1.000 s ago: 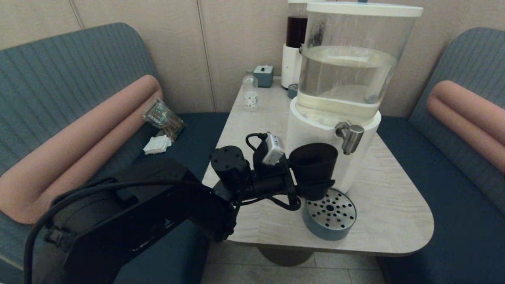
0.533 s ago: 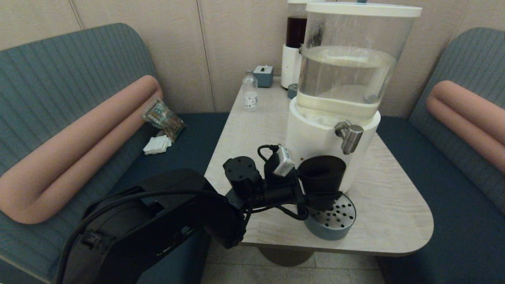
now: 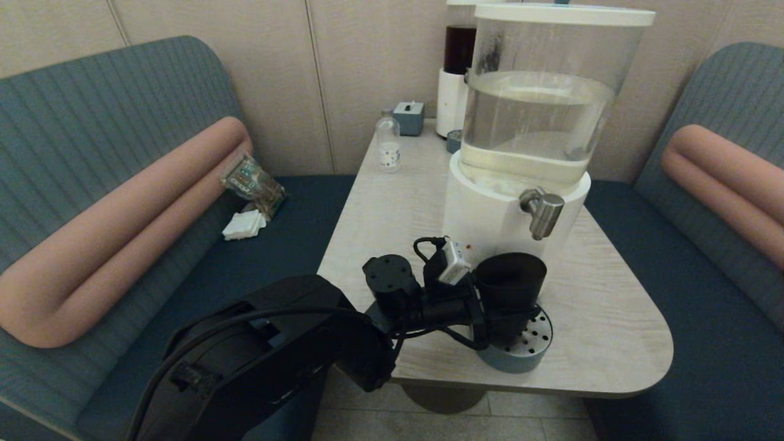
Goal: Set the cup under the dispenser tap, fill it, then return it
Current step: Place it under the water dispenser
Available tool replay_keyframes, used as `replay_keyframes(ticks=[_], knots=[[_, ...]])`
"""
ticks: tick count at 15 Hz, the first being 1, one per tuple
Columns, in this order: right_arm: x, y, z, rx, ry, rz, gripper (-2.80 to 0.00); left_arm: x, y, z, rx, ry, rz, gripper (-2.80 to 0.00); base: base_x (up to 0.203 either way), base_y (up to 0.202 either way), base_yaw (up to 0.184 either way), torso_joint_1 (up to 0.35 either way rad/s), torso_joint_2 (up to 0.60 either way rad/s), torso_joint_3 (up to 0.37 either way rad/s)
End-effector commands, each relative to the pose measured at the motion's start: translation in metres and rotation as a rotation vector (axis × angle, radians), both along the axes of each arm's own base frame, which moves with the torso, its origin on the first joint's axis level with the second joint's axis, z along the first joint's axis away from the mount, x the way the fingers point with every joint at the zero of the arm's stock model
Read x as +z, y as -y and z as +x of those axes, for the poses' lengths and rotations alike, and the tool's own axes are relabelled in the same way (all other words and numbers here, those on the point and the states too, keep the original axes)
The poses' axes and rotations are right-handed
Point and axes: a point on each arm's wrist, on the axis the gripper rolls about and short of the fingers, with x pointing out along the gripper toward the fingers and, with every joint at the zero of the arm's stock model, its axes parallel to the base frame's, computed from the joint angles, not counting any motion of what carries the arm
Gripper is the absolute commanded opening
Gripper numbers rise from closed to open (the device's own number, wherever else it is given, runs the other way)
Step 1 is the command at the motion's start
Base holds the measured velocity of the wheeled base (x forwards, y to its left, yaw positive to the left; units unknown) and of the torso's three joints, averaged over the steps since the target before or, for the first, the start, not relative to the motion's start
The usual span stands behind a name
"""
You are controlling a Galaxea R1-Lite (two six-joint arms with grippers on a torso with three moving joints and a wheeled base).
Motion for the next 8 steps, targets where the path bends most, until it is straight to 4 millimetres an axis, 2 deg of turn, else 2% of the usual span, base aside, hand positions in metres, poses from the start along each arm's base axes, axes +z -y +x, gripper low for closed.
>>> replay_keyframes(ticks=[1,8], knots=[[-0.004,0.0,0.001,0.0,-0.01,0.0,-2.8,-0.004,0.001,0.0,-0.006,-0.001,0.002,-2.8,0.0,0.0,0.0,0.0,0.0,0.0],[-0.004,0.0,0.001,0.0,-0.011,0.0,-2.8,-0.016,0.008,0.001,-0.015,-0.004,0.004,-2.8,0.0,0.0,0.0,0.0,0.0,0.0]])
